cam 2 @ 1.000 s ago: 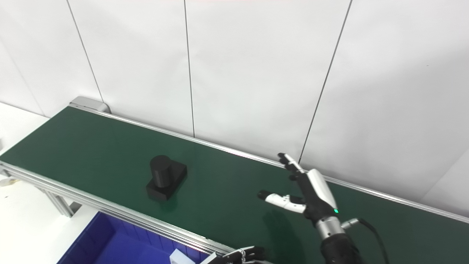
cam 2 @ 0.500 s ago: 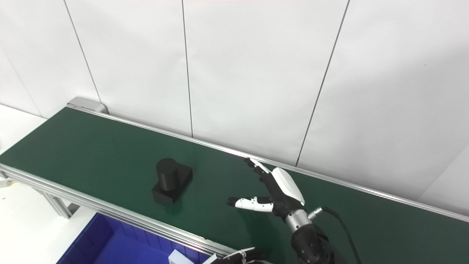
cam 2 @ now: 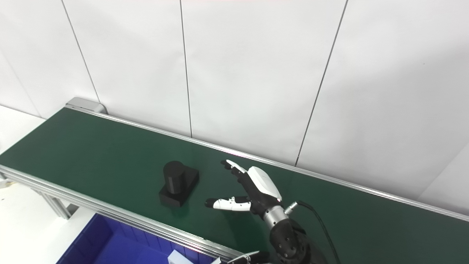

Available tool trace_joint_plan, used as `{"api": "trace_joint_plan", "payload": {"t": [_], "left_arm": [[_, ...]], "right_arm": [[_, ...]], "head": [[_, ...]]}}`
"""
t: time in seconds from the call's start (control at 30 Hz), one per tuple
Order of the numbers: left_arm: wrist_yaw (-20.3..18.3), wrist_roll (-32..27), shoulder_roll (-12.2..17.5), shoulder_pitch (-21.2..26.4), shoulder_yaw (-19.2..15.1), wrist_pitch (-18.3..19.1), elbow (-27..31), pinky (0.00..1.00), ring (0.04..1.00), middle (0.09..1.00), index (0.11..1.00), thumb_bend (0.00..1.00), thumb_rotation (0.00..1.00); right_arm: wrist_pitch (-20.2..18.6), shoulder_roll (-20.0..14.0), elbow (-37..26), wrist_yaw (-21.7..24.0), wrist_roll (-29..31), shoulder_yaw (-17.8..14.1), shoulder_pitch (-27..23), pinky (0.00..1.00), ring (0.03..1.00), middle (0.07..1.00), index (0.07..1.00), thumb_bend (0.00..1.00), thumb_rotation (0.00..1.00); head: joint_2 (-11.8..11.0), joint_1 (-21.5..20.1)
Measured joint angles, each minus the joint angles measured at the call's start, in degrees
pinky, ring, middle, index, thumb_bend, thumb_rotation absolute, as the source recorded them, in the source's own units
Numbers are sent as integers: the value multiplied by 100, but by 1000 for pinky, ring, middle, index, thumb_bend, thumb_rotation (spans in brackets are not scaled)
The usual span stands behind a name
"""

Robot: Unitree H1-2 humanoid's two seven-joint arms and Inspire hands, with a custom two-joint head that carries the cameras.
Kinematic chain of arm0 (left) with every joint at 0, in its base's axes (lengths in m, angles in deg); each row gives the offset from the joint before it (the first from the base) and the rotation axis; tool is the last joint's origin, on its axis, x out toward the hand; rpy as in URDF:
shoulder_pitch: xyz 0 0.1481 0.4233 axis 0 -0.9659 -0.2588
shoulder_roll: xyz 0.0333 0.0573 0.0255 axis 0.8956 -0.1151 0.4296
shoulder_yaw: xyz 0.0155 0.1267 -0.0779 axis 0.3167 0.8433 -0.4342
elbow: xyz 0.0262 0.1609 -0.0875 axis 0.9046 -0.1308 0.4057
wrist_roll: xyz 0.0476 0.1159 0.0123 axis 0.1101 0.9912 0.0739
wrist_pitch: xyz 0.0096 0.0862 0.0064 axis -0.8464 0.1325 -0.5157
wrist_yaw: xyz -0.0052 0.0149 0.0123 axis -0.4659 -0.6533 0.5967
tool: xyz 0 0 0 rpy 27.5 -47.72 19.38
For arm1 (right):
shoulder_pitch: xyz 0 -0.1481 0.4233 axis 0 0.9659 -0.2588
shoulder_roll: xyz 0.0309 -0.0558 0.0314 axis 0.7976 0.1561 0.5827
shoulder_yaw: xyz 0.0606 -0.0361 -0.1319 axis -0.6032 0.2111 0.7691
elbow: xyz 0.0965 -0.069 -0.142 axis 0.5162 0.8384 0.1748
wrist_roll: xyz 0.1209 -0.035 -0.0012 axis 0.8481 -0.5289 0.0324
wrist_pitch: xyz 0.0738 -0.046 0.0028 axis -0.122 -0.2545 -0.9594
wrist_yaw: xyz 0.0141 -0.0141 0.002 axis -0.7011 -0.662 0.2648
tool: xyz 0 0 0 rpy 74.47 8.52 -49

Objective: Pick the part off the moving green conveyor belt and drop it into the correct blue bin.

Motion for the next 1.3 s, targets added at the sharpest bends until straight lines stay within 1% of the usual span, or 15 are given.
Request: {"api": "trace_joint_plan", "payload": {"t": [0.07,0.17,0.37,0.5,0.57,0.63,0.77,0.9,1.0,1.07,1.13,1.3], "left_arm": [[14,22,-6,-2,12,28,23,838,914,942,904,989,392],[56,60,-12,-23,31,206,174,831,909,942,905,989,394],[90,144,-76,-44,48,268,186,810,887,933,907,982,382],[92,151,-78,-57,46,273,192,804,880,930,908,975,366],[92,151,-84,-65,46,273,195,785,865,919,908,973,364],[92,151,-96,-71,49,273,202,726,820,886,902,980,379],[182,331,-110,-93,74,379,317,689,790,864,897,997,409],[271,515,-125,-91,101,472,380,667,780,854,895,1000,412],[328,641,-129,-94,146,543,395,673,795,866,904,1000,418],[338,654,-134,-94,169,605,417,682,802,874,909,997,402],[343,654,-139,-106,190,645,459,679,797,868,909,991,393],[408,710,-158,-111,264,651,516,671,784,852,897,1000,410]], "right_arm": [[8,38,69,-8,-7,10,-18,787,878,895,909,831,630],[107,129,287,-43,-11,32,-40,784,875,894,907,837,626],[247,197,547,-112,-20,72,-97,793,885,903,917,838,624],[263,204,675,-159,-38,79,-196,787,880,900,915,839,621],[266,230,744,-196,-44,83,-235,792,881,901,916,839,619],[266,263,827,-211,-50,87,-272,796,883,906,920,840,623],[267,319,918,-214,-58,118,-328,787,876,902,916,839,611],[268,346,1060,-225,-66,123,-476,782,873,898,912,844,593],[268,376,1140,-242,-67,124,-591,783,874,897,913,843,586],[268,397,1210,-244,-77,132,-641,782,873,896,912,846,584],[268,425,1268,-255,-83,134,-662,780,871,893,911,846,576],[268,499,1455,-273,-156,139,-684,766,861,888,910,836,560]], "head": [[17,17],[18,18],[35,44],[53,53],[61,70],[62,79],[70,114],[88,141],[97,167],[105,193],[123,193],[141,229]]}}
